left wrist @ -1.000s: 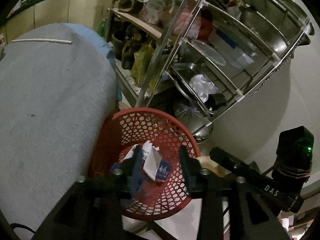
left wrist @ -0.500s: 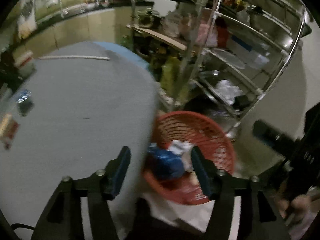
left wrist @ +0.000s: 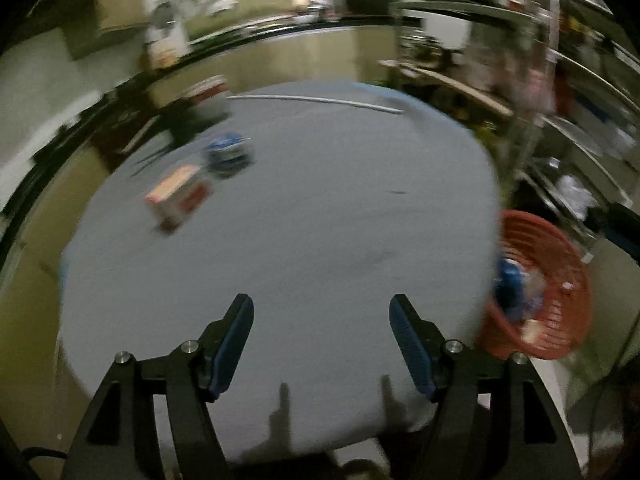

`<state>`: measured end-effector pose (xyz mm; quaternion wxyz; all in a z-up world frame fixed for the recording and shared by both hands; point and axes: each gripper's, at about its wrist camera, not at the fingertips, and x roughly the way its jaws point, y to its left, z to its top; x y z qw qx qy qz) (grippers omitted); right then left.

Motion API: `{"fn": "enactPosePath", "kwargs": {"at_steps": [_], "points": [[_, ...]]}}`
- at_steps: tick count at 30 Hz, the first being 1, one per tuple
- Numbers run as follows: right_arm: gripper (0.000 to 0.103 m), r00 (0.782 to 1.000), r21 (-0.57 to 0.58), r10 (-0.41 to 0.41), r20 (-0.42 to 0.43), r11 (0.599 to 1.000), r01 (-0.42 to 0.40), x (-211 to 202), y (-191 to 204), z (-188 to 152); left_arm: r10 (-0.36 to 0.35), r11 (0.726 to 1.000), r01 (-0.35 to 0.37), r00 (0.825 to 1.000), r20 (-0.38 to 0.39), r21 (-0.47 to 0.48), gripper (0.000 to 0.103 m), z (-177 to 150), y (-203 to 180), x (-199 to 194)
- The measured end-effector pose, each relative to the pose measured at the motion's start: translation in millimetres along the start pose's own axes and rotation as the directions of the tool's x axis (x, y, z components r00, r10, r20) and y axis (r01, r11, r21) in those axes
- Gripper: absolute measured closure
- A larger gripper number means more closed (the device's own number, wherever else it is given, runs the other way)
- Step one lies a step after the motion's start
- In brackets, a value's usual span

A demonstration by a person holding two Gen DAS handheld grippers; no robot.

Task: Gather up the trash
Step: 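Move both tools back over the table toward the two boxes, then advance both open grippers toward the orange box and blue box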

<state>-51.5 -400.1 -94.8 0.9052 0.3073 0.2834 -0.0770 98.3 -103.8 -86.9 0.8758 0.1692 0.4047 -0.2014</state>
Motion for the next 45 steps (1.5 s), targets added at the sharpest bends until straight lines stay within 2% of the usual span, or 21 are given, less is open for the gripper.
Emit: {"fn": "enactPosePath", "kwargs": {"at_steps": [3,6,10,17,31,45], "points": [[0.029,1.0,-0.046,0.012,-0.023,0.999,-0.013,9,24,-4,0.095,0.995,-0.094,0.995,0.011,-0.045,0.032,-4,32,-1],[0.029,0.999,-0.098,0.015,-0.035,0.995,-0.018,14,45,-7,0.185,0.979,-0.182,0.982,0.026,-0.087,0.032,-7,63,-7],[0.029,0.999,-0.161,0.017,-0.038,0.987,-0.023,18,70,-12,0.233,0.965,-0.226,0.972,0.039,-0.133,0.032,-6,89,-13],[0.029,0.998,-0.236,0.009,-0.067,0.971,-0.024,29,100,-18,0.248,0.953,-0.237,0.968,0.034,-0.186,0.031,-13,118,-14],[0.029,0.992,-0.284,0.016,-0.121,0.958,-0.05,52,133,-21,0.257,0.937,-0.248,0.966,0.007,-0.248,0.031,-21,155,-10],[0.029,0.98,-0.335,0.093,-0.176,0.931,-0.148,86,188,-28,0.277,0.927,-0.267,0.961,0.0,-0.265,0.031,-25,176,-15]]}}
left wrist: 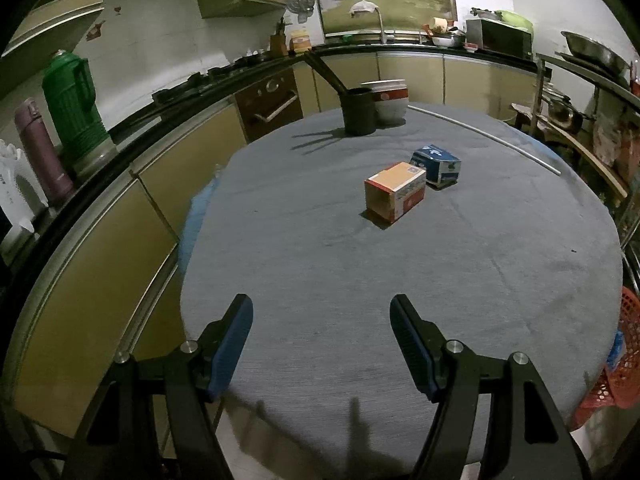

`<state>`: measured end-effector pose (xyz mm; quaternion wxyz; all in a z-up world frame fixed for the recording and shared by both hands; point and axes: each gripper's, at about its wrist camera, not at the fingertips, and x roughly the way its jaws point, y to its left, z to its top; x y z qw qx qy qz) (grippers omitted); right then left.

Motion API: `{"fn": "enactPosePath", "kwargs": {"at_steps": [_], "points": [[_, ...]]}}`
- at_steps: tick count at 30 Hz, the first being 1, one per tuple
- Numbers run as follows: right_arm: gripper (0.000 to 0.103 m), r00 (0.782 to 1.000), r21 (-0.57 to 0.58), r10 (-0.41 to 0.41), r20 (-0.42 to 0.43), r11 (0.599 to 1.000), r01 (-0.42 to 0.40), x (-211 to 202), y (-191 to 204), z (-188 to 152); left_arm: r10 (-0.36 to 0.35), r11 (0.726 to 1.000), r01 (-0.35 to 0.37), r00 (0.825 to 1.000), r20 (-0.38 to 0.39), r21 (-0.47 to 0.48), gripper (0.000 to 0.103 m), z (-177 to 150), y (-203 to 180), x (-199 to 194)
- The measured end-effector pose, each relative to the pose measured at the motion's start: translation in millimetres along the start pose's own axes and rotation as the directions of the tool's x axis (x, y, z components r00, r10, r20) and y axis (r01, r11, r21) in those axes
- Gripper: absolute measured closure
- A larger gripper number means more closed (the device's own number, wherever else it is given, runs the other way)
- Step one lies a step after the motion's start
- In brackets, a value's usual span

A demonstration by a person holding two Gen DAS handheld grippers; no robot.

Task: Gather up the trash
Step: 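Advance both open grippers toward the orange box and blue box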

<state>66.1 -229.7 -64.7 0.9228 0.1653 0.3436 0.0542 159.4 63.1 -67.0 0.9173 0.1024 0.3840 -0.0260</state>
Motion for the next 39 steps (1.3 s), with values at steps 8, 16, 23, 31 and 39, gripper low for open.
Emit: {"fn": "enactPosePath", "kwargs": {"at_steps": [8,16,23,31,39], "points": [[0.029,1.0,-0.025,0.03,-0.006,0.999,-0.031,10,20,2,0.005,1.0,-0.005,1.0,0.004,-0.009,0.031,-1,10,-3],[0.029,0.999,-0.046,0.048,-0.006,0.998,-0.048,14,31,2,0.007,1.0,-0.007,1.0,0.005,-0.011,0.031,-3,13,-4],[0.029,0.998,-0.033,0.053,-0.026,0.998,-0.054,21,28,0,0.009,1.0,-0.009,1.0,-0.002,-0.009,0.031,-2,12,-2],[0.029,0.998,-0.005,0.051,-0.036,0.999,-0.052,27,20,-3,0.009,1.0,-0.009,1.0,-0.013,0.01,0.031,-2,6,1],[0.029,0.997,0.032,0.052,-0.058,0.998,-0.05,37,9,-7,0.007,0.999,-0.006,1.0,-0.031,0.032,0.031,-1,-4,9]]}}
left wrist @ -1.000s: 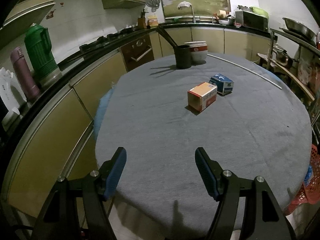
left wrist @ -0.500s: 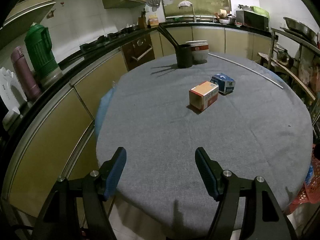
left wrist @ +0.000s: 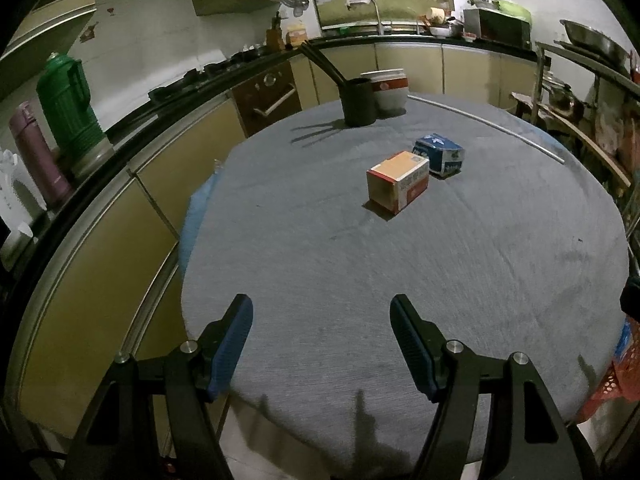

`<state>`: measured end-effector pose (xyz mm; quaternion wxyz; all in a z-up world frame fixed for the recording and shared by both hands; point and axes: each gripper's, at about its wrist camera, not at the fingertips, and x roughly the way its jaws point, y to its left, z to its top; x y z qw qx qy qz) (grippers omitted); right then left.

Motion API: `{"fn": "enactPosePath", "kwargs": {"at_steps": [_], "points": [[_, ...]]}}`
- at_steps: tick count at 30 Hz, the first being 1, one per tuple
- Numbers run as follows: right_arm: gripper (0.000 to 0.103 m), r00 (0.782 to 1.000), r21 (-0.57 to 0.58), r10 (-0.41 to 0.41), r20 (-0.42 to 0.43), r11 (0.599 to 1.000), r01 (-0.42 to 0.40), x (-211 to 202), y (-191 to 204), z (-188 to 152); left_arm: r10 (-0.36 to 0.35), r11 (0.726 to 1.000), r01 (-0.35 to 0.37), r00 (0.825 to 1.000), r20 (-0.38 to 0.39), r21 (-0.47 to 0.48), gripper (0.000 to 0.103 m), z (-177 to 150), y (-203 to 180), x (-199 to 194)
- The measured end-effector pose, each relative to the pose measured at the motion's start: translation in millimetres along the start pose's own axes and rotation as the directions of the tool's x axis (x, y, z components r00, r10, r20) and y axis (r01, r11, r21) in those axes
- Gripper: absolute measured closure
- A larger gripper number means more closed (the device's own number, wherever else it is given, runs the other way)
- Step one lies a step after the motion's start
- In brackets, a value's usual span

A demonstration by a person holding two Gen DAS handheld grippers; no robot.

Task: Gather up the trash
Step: 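Advance both open grippers toward the orange box and blue box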

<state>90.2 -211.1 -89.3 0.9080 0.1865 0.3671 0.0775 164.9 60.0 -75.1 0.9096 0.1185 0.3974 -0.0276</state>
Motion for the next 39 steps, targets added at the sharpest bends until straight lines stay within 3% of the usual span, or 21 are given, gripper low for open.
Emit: {"fn": "enactPosePath", "kwargs": {"at_steps": [13,39], "points": [[0.029,1.0,0.037,-0.003,-0.027,0.999,0.004,15,-14,1,-0.017,1.0,0.017,1.0,-0.023,0.017,0.031,8,-13,18],[0.029,0.999,-0.009,0.023,-0.023,1.0,-0.023,71,-3,50,-0.01,1.0,0.011,0.999,-0.04,0.029,0.031,39,-21,56]]}}
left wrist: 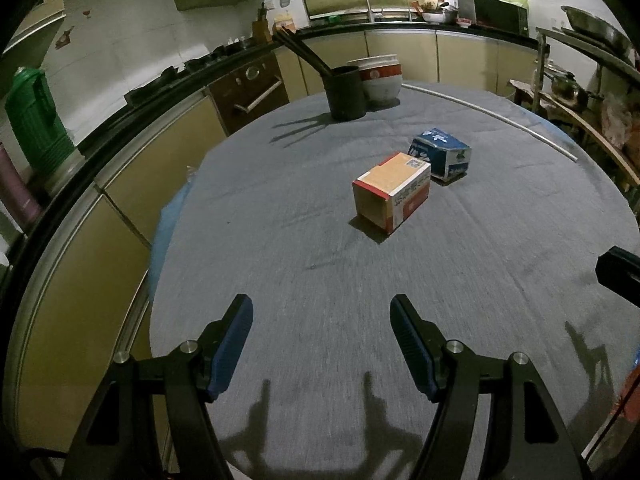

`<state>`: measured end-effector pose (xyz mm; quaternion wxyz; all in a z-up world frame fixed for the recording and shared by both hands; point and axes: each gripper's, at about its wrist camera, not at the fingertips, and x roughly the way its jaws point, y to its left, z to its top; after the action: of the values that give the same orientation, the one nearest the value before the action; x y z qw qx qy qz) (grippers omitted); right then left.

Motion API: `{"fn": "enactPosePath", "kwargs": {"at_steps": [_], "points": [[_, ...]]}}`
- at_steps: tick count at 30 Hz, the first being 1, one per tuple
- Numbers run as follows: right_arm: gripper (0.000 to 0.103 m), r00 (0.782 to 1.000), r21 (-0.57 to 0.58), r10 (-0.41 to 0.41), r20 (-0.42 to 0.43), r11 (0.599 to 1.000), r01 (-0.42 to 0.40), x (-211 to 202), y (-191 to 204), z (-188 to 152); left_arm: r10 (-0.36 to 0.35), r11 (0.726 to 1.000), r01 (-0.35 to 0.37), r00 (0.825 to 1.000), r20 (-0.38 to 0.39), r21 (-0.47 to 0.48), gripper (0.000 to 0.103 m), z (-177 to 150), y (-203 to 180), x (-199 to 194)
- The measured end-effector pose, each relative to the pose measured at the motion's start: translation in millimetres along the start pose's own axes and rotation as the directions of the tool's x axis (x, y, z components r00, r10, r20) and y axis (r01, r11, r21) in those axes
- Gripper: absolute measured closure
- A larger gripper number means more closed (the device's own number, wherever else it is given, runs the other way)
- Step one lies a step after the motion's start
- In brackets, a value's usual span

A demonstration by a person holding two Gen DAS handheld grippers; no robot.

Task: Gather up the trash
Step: 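Advance both open grippers toward the orange box and blue box, then grasp the blue-and-white box with the right gripper while the left grasps the orange box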

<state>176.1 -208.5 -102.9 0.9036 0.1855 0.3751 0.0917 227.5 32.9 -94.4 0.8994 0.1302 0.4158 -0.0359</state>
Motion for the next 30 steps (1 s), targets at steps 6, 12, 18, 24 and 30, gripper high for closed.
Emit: {"fn": "enactPosePath", "kwargs": {"at_steps": [6,12,18,24,30], "points": [[0.029,1.0,0.004,0.005,-0.007,1.0,-0.005,13,0,7,0.001,1.0,-0.001,1.0,-0.008,0.001,0.031,5,-1,10],[0.029,1.0,0.012,0.014,-0.024,1.0,-0.014,29,-1,14,0.005,1.0,-0.005,1.0,-0.015,0.002,0.031,11,-2,20],[0.029,0.999,0.021,0.024,-0.03,1.0,-0.023,43,-2,20,0.009,1.0,-0.009,1.0,-0.027,0.007,0.031,17,-4,32],[0.029,0.999,0.018,0.028,-0.029,0.999,-0.028,54,-2,29,0.012,1.0,-0.012,0.999,-0.036,0.01,0.031,22,-5,43],[0.029,0.999,0.016,0.031,-0.027,0.999,-0.031,63,-2,39,0.013,1.0,-0.012,0.999,-0.037,0.014,0.031,29,-5,52]]}}
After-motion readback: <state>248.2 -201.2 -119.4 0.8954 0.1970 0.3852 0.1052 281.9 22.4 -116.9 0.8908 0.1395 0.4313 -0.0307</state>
